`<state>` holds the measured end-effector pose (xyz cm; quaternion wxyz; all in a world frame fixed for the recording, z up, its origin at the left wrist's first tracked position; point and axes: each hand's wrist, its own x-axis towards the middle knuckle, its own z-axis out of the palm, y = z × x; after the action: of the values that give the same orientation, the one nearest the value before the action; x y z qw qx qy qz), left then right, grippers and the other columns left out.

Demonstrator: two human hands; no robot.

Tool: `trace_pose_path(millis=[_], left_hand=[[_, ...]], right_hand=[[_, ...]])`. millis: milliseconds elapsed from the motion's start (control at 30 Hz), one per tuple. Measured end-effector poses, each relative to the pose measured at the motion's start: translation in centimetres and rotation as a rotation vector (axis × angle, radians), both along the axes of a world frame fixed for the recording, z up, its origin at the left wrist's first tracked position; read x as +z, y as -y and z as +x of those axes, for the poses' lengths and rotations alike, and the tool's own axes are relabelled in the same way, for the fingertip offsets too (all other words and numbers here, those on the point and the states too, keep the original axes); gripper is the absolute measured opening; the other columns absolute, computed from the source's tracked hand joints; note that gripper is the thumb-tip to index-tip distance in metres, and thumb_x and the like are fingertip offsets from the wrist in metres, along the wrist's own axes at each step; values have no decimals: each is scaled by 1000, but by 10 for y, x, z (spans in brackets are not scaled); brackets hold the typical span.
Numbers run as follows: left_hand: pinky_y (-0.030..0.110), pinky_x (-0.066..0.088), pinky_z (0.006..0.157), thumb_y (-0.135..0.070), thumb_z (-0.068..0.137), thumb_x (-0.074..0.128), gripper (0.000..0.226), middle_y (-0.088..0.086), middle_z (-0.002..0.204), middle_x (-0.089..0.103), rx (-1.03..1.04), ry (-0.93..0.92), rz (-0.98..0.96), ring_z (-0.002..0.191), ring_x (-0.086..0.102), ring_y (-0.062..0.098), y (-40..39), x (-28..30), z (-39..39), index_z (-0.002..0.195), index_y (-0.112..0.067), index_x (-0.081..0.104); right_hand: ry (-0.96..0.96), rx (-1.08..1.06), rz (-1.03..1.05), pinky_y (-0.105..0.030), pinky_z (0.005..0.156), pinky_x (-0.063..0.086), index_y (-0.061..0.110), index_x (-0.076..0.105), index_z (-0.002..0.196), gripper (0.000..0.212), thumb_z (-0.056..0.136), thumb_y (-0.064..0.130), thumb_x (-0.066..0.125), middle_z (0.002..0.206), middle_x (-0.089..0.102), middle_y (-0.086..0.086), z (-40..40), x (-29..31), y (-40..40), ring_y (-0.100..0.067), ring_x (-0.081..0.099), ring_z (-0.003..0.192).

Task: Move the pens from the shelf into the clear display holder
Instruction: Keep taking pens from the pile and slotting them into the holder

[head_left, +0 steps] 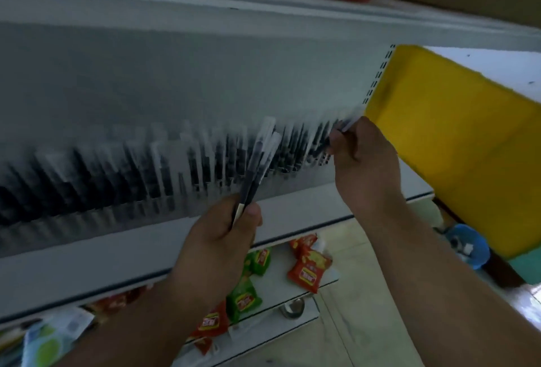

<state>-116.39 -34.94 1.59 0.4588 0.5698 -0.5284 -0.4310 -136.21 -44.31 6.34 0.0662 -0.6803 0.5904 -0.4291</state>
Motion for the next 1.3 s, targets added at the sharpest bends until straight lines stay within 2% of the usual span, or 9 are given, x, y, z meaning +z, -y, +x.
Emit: trace_pose_path(millis=[133, 300, 567, 700, 800, 900, 1067, 1200, 1300], left_hand=[[35, 36, 60, -36, 97, 48, 38, -7, 56, 42, 118, -119, 24, 57, 40, 16, 3, -3, -32, 60, -36, 55], [36, 34, 59, -32, 99, 47, 37, -1, 59, 41, 169, -145, 34, 59, 37, 17, 7, 0, -51, 63, -34, 55], [32, 30, 54, -29, 101, 45, 39, -6, 57, 38, 177, -146, 2, 52, 32, 13, 19, -2, -71, 64, -34, 53], [31, 30, 54, -29, 101, 45, 29, -7, 54, 37, 191, -152, -24, 50, 32, 11, 24, -2, -78, 75, -18, 54], [29, 28, 52, -25, 102, 45, 29, -5, 54, 36, 184, -193, -13, 49, 30, 12, 27, -4, -81, 78, -13, 55], [27, 28, 49, -25, 102, 44, 29, -5, 53, 36, 147, -198, 4, 47, 30, 10, 33, -4, -87, 79, -13, 56], [29, 29, 52, -32, 101, 46, 34, -10, 53, 40, 58, -120, 25, 49, 33, 12, 37, -7, -93, 71, -28, 59], [27, 29, 52, -34, 99, 46, 32, -10, 53, 39, 103, -127, 35, 49, 32, 11, 37, -7, -93, 73, -24, 61], [25, 28, 50, -30, 101, 47, 32, -7, 52, 38, 192, -172, 53, 49, 31, 11, 35, -7, -90, 76, -13, 58]], right_hand=[[-109, 115, 28, -25, 48, 29, 7, 53, 89, 24, 101, 28, 49, 70, 56, -4, -11, 3, 33, -13, 50, 61], [-285, 226, 185, -27, 49, 30, 14, 47, 79, 27, 101, 30, 51, 62, 47, 5, -13, -3, 53, -7, 45, 56], [-293, 213, 222, -28, 52, 34, 15, 54, 78, 29, 99, 34, 52, 62, 49, 7, -17, -16, 60, -13, 49, 59], [-274, 177, 235, -28, 55, 35, 16, 57, 82, 28, 98, 38, 53, 67, 53, 6, -21, -20, 58, -16, 52, 65], [-123, 187, 186, -26, 58, 39, 20, 61, 86, 28, 94, 47, 57, 78, 59, 8, -26, -13, 47, -10, 55, 71], [72, 395, 312, -24, 58, 43, 23, 65, 81, 30, 93, 49, 54, 74, 64, 7, -25, -2, 30, -3, 55, 64], [379, 634, 479, -18, 52, 39, 3, 63, 80, 25, 96, 22, 61, 54, 58, -1, -31, 3, 19, -10, 49, 48], [594, 537, 407, -22, 51, 42, 6, 60, 77, 21, 95, 17, 61, 54, 55, 2, -39, 10, 21, -12, 49, 50], [436, 327, 145, -30, 56, 47, 16, 59, 77, 21, 95, 26, 59, 60, 60, 1, -51, 14, 36, -16, 57, 55]])
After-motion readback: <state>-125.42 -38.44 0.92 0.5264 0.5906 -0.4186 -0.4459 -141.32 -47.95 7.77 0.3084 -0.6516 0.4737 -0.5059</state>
